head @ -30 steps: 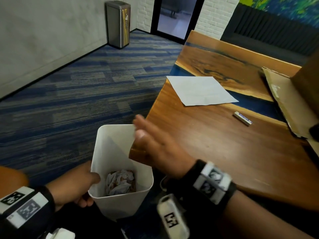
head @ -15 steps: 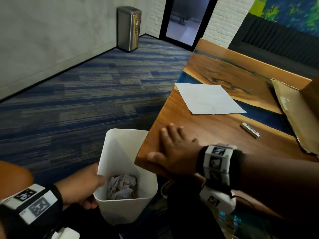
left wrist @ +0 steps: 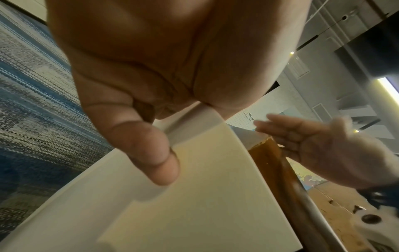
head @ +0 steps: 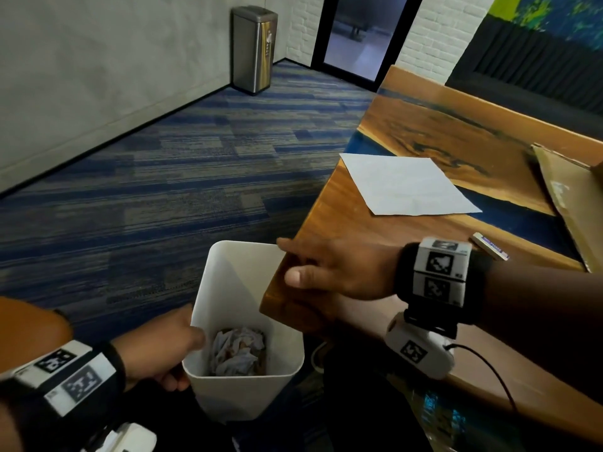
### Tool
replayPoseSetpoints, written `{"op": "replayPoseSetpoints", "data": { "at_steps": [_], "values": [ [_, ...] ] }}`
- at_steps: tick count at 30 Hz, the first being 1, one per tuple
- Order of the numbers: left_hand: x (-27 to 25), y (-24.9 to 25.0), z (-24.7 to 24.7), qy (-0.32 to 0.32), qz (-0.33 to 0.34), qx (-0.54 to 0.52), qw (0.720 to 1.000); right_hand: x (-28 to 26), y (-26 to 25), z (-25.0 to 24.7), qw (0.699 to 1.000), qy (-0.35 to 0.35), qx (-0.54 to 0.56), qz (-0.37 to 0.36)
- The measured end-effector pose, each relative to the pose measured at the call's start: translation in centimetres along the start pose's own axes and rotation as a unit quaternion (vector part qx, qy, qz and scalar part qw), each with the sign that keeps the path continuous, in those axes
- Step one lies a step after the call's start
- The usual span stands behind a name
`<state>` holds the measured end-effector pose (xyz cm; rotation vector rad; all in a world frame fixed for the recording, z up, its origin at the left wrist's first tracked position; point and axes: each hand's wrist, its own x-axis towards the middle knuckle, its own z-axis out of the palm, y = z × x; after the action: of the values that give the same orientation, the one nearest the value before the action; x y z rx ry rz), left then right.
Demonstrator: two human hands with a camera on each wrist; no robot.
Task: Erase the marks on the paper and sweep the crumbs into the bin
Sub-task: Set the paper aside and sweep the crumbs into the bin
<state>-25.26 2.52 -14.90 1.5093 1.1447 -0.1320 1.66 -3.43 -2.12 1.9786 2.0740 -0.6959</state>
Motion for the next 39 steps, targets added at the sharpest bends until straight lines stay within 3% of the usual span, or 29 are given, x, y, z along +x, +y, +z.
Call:
{"op": "replayPoseSetpoints", "data": {
  "at_steps": [2,6,7,10,12,14,16,18,20,23,27,31,33,34,36,38,39],
  "values": [
    [-0.1,0.1,0.0,-0.001,-0.002,-0.003,1.000,0.5,1.5,-1.0,0.997,0.019,0.072,0.034],
    [-0.5,0.4,0.2,-0.010,-0.008,-0.029,0.999,1.7,2.6,0.8,0.984,-0.034,-0.039,0.171],
    [-0.5,0.4,0.2,-0.015,-0.008,-0.033,0.999,1.2,2.0,1.8,0.987,-0.050,-0.043,0.149],
    [-0.4,0.4,0.4,-0.016,-0.001,-0.032,0.999,-2.5,-0.8,3.1,0.998,-0.060,0.014,-0.018],
    [-0.4,0.4,0.7,-0.019,0.003,-0.035,0.999,-5.1,-0.7,2.9,0.996,0.003,0.090,-0.028],
    [-0.4,0.3,1.1,-0.025,0.005,-0.033,0.999,-7.5,1.3,3.4,0.985,0.098,0.129,0.062],
    [-0.4,0.2,1.3,-0.028,0.010,-0.029,0.999,-9.7,4.2,5.1,0.952,0.164,0.165,0.197],
    [-0.5,0.0,1.2,-0.028,0.011,-0.029,0.999,-10.5,6.1,7.8,0.924,0.155,0.154,0.314],
    [-0.5,-0.1,1.1,-0.027,0.009,-0.022,0.999,-9.9,6.4,10.1,0.915,0.137,0.112,0.363],
    [-0.5,-0.1,1.0,-0.022,0.007,-0.017,1.000,-6.1,4.0,10.3,0.919,0.145,0.110,0.348],
    [-0.7,-0.1,1.1,-0.009,0.006,-0.017,1.000,0.2,-0.4,8.5,0.949,0.154,0.103,0.256],
    [-0.5,-0.4,1.1,0.010,0.003,-0.002,1.000,2.5,-4.2,8.0,0.987,0.126,0.064,0.074],
    [-0.3,-0.7,1.0,0.018,-0.003,0.003,1.000,1.4,-4.6,7.3,0.973,0.149,0.173,-0.008],
    [-0.3,-0.6,1.1,0.016,-0.006,0.003,1.000,1.0,-4.2,7.0,0.951,0.193,0.241,-0.002],
    [-0.5,-0.3,1.1,0.012,-0.011,-0.011,1.000,0.9,-2.1,6.5,0.922,0.271,0.252,0.110],
    [-0.8,0.2,1.2,0.010,-0.014,-0.026,1.000,1.5,-0.7,6.5,0.927,0.223,0.189,0.236],
    [-1.0,0.3,1.3,0.010,-0.014,-0.029,0.999,2.0,-0.6,6.8,0.934,0.185,0.164,0.257]
  ]
}}
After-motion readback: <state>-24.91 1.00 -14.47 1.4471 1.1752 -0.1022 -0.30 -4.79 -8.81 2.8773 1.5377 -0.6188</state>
